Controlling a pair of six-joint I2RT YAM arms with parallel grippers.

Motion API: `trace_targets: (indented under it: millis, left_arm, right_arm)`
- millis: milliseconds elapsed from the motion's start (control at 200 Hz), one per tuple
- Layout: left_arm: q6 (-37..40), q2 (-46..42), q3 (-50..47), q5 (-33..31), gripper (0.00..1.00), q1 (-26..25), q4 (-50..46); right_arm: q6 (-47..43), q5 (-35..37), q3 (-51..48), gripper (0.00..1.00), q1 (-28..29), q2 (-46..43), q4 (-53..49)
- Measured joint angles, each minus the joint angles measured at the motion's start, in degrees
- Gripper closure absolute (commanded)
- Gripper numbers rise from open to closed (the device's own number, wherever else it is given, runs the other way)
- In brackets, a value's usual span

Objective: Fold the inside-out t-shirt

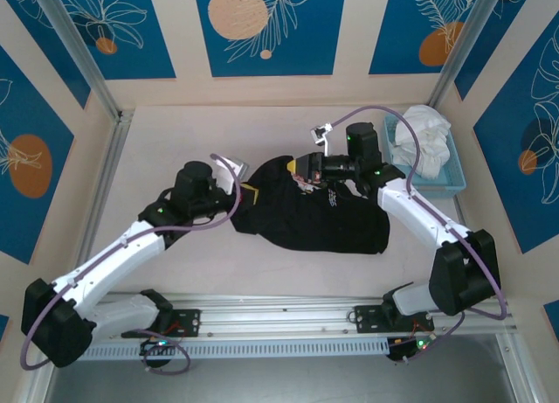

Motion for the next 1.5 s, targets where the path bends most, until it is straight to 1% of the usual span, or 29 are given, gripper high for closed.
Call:
trace_targets:
  millis: [155,275,335,420,565,640,705,780,950,1015,1110,1195,1305,1385,1460,1500]
  left_arm:
    - [-2.82,-5.22,-3.28,6.78,1.0,1.68,5.62]
    - [-6.32,-9.29,-5.68,9.55,1.0,5.38,9.9]
    - [-7.61,-10.56,-6.34,9.57,1.0,6.97,10.75]
    - [-8.2,-10.97,-6.36,8.74,1.0,7.82,10.56]
    - [-7.52,-9.99,-6.36,4.87,1.0,7.89,7.02]
    - [-6.69,-9.07,-6.36,1.77,0.95,7.87,4.22]
    - [-5.7,-8.41,-6.36,-1.07,0.86,7.87,1.84]
    - [-4.74,-7.67,-6.36,-3.67,0.79,7.65,-0.33]
    - [-2.64,-6.32,-6.34,-7.5,0.5,5.97,-3.69]
    - [-1.62,-6.4,-6.27,-8.37,0.41,4.72,-4.04]
    - [0.0,-6.49,-5.88,-9.51,0.33,2.78,-4.44]
    - [1.46,-6.45,-5.31,-10.32,0.29,0.92,-4.63]
    - [3.02,-5.05,-3.37,-10.47,0.26,-0.83,-4.79]
    - [3.48,-3.21,-1.51,-10.25,0.27,-1.4,-4.66]
    - [3.5,-1.86,-0.57,-10.21,0.33,-1.62,-4.31]
    - [3.3,-1.09,-0.07,-10.23,0.4,-1.64,-4.26]
  right_arm:
    - [-2.64,3.67,3.06,1.0,0.0,0.02,-6.4]
    - [-4.96,5.09,4.57,1.0,0.0,0.11,-10.23]
    - [-6.36,5.11,5.27,1.0,0.0,0.37,-11.93]
    - [-8.33,4.39,6.21,1.0,0.0,0.85,-13.55]
    - [-11.04,-0.24,7.21,1.0,0.0,1.22,-14.71]
    - [-11.5,-3.23,7.52,1.0,0.0,1.27,-14.62]
    - [-11.5,-5.77,7.85,1.0,0.09,1.6,-14.27]
    - [-11.47,-7.96,8.22,1.0,0.5,2.47,-13.81]
    - [-11.41,-9.99,9.05,1.0,2.05,5.25,-13.46]
    - [-11.26,-10.08,9.31,1.0,2.62,5.88,-13.51]
    - [-11.23,-10.21,9.88,1.0,3.21,6.51,-13.51]
    - [-11.23,-10.23,10.38,1.0,3.63,6.93,-13.49]
    - [-11.26,-10.23,10.88,1.0,3.91,7.41,-13.49]
    - [-11.26,-10.23,10.95,1.0,4.0,7.67,-13.55]
    - [-11.3,-10.23,10.95,1.0,4.13,7.78,-13.55]
    - [-11.5,-10.23,10.95,1.0,4.22,7.78,-13.7]
